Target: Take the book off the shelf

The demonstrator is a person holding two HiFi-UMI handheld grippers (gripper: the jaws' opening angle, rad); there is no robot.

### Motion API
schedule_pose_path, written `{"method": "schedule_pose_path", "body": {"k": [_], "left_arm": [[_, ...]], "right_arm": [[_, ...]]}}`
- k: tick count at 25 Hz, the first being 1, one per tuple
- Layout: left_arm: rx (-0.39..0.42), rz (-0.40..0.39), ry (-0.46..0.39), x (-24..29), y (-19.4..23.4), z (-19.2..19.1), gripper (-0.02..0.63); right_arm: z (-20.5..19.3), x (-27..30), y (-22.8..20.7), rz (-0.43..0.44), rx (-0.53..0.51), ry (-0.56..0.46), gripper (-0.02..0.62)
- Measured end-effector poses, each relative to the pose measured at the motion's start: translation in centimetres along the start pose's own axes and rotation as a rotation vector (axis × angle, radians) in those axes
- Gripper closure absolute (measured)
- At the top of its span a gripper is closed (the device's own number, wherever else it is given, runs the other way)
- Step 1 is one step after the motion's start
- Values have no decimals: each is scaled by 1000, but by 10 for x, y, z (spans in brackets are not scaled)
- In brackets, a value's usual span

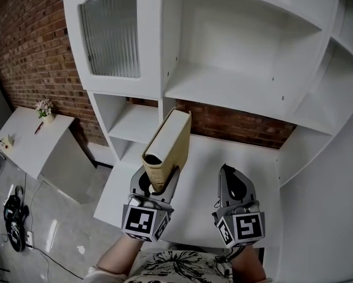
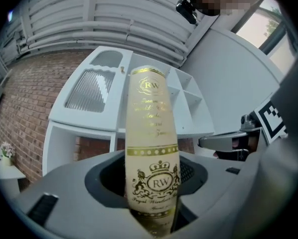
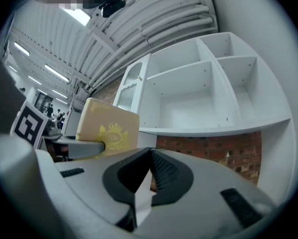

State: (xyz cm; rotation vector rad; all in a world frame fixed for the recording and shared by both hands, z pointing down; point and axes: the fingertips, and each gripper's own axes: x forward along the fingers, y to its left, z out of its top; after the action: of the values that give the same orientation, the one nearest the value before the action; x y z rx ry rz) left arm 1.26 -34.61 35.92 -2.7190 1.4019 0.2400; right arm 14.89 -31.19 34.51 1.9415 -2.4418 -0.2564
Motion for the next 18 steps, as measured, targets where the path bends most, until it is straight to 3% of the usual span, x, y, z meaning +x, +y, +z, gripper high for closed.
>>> {"method": "schedule_pose_path", "body": {"k": [9, 18], "left_arm": [[24, -63, 36, 0, -9, -36, 383], [22, -60, 39, 2, 0, -31, 383]], "right_arm": [[-19, -4, -5, -33, 20, 9, 595], [-22, 6, 1, -19, -14, 23, 595]]}}
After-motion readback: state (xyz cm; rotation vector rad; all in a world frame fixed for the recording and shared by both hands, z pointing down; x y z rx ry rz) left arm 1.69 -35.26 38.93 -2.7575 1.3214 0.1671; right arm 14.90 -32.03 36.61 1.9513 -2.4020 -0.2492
